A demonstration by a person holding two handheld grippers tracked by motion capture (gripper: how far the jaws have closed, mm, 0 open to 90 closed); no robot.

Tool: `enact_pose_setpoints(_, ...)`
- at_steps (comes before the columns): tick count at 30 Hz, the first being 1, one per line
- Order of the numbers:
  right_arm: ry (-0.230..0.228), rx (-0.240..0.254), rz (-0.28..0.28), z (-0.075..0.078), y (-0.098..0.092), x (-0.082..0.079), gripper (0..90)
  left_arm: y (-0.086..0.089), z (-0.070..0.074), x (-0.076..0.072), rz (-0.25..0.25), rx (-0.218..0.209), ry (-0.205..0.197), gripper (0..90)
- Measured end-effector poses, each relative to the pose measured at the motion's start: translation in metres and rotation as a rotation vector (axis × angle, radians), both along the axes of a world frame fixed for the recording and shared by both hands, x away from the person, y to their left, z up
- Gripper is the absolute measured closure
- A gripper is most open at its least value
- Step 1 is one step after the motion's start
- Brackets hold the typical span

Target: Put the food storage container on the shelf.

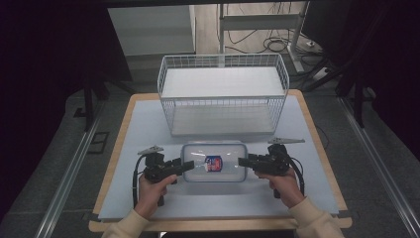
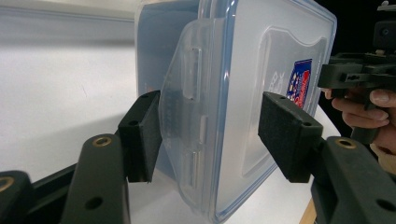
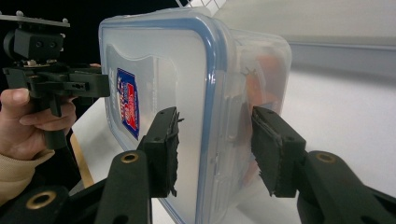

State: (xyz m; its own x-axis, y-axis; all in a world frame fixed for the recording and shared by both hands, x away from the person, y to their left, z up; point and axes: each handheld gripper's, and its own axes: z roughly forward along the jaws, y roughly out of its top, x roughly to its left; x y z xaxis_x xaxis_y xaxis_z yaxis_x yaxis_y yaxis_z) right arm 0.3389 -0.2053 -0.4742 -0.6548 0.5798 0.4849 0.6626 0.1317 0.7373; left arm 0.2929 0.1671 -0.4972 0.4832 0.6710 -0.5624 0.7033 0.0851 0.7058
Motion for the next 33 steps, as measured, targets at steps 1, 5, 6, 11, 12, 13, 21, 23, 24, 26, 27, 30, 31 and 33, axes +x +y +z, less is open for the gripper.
enact_pose_setpoints(1,-0.002,0.001,0.000,0.000,0.000,0.000,52.6,0.000,0.001,0.000,0.001,0.001,-0.003,41.3)
enact_pose_setpoints(5,-0.007,0.003,0.000,0.002,-0.001,0.001,52.5,-0.001,0.003,0.001,0.003,-0.001,-0.004,41.3)
enact_pose_setpoints(6,-0.017,-0.001,0.002,0.003,-0.001,0.001,52.5,-0.001,0.003,0.001,-0.001,0.001,-0.006,41.3)
enact_pose_setpoints(11,-0.041,-0.001,0.002,0.012,-0.003,0.001,52.6,-0.003,0.010,0.002,0.002,-0.008,-0.024,41.2)
enact_pose_setpoints(12,-0.041,-0.001,0.002,0.012,-0.003,0.001,52.6,-0.003,0.010,0.002,0.002,-0.008,-0.024,41.2)
enact_pose_setpoints(13,-0.051,0.001,0.002,0.014,-0.004,0.001,52.6,-0.004,0.013,0.003,0.002,-0.004,-0.031,41.2)
enact_pose_setpoints(21,-0.067,0.007,-0.002,0.023,-0.007,0.005,52.6,-0.007,0.025,0.008,0.000,-0.001,-0.050,41.2)
enact_pose_setpoints(23,-0.085,0.013,-0.005,0.032,-0.009,0.006,52.6,-0.009,0.034,0.011,-0.003,-0.004,-0.064,41.2)
enact_pose_setpoints(24,-0.085,0.013,-0.005,0.032,-0.009,0.006,52.6,-0.009,0.034,0.011,-0.003,-0.004,-0.064,41.2)
enact_pose_setpoints(26,-0.096,0.013,-0.006,0.039,-0.011,0.007,52.6,-0.010,0.041,0.012,-0.005,0.003,-0.077,41.2)
enact_pose_setpoints(27,-0.103,0.012,-0.005,0.045,-0.012,0.008,52.6,-0.011,0.048,0.013,-0.004,0.009,-0.092,41.2)
enact_pose_setpoints(30,-0.107,0.013,-0.007,0.052,-0.012,0.008,52.6,-0.012,0.055,0.014,-0.005,0.014,-0.105,41.1)
enact_pose_setpoints(31,-0.120,0.015,-0.006,0.058,-0.013,0.009,52.5,-0.012,0.058,0.014,-0.005,0.015,-0.110,41.1)
enact_pose_setpoints(33,-0.122,0.015,-0.007,0.061,-0.013,0.008,52.5,-0.013,0.065,0.015,-0.004,0.015,-0.117,41.1)
